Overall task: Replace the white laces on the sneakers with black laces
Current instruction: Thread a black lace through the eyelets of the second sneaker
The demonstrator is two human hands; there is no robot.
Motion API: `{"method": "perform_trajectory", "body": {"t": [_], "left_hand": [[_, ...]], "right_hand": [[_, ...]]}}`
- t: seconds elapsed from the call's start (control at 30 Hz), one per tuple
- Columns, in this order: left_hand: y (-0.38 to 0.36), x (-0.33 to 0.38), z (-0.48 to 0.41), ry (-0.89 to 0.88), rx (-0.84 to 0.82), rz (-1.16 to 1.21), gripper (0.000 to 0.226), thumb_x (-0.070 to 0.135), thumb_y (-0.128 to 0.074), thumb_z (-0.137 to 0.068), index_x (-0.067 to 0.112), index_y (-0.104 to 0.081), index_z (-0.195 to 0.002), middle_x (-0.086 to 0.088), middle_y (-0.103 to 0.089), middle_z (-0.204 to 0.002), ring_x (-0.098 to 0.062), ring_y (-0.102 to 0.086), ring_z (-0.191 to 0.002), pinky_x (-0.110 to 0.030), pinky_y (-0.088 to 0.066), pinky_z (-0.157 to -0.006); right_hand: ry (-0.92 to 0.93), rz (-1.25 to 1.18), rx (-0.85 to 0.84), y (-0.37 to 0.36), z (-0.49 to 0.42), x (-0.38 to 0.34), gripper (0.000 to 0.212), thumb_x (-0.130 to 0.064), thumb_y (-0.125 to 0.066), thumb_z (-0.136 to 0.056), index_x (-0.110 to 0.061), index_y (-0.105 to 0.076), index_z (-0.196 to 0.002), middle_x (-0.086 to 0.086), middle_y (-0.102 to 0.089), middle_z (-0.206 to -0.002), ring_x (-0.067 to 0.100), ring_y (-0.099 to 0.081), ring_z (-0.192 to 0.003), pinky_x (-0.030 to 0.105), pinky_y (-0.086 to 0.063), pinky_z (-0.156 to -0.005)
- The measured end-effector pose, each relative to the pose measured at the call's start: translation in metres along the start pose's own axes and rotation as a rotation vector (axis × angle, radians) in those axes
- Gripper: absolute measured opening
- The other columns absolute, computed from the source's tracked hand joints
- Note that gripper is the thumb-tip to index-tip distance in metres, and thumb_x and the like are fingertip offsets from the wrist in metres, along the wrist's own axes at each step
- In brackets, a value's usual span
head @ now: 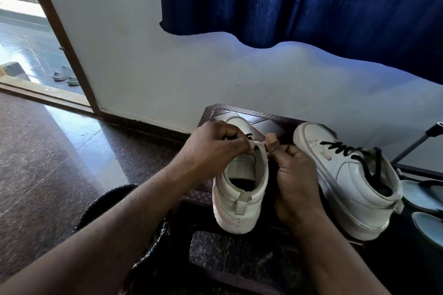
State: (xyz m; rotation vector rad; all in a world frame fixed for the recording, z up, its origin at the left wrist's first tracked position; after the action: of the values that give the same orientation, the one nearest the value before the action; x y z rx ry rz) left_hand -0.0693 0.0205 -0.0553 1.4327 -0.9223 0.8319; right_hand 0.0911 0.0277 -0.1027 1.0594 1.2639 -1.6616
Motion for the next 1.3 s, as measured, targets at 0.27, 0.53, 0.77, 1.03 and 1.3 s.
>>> {"method": "perform_trajectory", "body": {"t": [0.27,0.53,0.77,1.03,1.3], "left_hand": [[0.001,0.000,-0.001,0.015,-0.010,0.034,0.019,0.046,-0.071,-0.077,0.030,-0.079,-0.072,0.002,-0.075,-0.083,-0.024,-0.072,-0.090,-0.053,-0.057,-0.090],[0.001,-0.005,-0.002,0.049,-0.028,0.138,0.021,0.045,-0.072,-0.078,0.026,-0.080,-0.075,-0.001,-0.077,-0.081,-0.017,-0.068,-0.075,-0.039,-0.052,-0.077],[0.001,-0.005,-0.003,0.050,0.003,0.195,0.028,0.051,-0.075,-0.074,0.023,-0.078,-0.074,-0.018,-0.072,-0.085,-0.021,-0.058,-0.069,-0.039,-0.046,-0.070],[0.002,-0.006,-0.003,0.048,-0.021,0.311,0.025,0.038,-0.080,-0.089,0.017,-0.076,-0.075,0.003,-0.070,-0.070,-0.008,-0.059,-0.062,-0.024,-0.045,-0.062],[0.003,-0.008,-0.005,0.038,-0.048,0.340,0.021,0.038,-0.077,-0.088,0.021,-0.077,-0.076,0.005,-0.070,-0.069,-0.003,-0.059,-0.058,-0.017,-0.045,-0.056]], "right_hand": [[-0.047,-0.023,-0.093,-0.003,0.009,-0.007,0.045,-0.042,-0.078,-0.086,0.002,-0.071,-0.095,0.020,-0.074,-0.089,0.031,-0.068,-0.079,0.048,-0.058,-0.081],[0.019,-0.188,0.127,0.011,-0.006,-0.010,0.023,-0.030,-0.075,-0.093,-0.012,-0.067,-0.081,-0.003,-0.054,-0.059,0.012,-0.047,-0.057,0.029,-0.040,-0.060],[-0.064,-0.059,-0.034,-0.003,0.004,0.001,0.042,-0.030,-0.082,-0.087,0.008,-0.070,-0.102,0.028,-0.074,-0.099,0.046,-0.073,-0.096,0.058,-0.059,-0.091],[-0.154,-0.165,-0.078,0.005,-0.002,0.002,0.041,-0.043,-0.084,-0.081,-0.007,-0.068,-0.092,0.008,-0.071,-0.083,0.025,-0.066,-0.078,0.041,-0.055,-0.082],[0.018,-0.177,0.157,0.016,-0.011,-0.007,0.015,-0.022,-0.074,-0.094,-0.011,-0.069,-0.087,-0.005,-0.059,-0.063,0.010,-0.048,-0.058,0.024,-0.040,-0.056]]}}
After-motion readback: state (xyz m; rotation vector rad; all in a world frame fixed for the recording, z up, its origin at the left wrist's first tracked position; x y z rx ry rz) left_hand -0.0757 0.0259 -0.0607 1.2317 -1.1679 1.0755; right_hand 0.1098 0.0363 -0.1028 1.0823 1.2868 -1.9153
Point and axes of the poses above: each hand's wrist, its own z-axis away from the middle knuckle, its own y-axis out of the back of the hand, x = y × z, the point moved 2 cm from there along -z, towards the middle knuckle
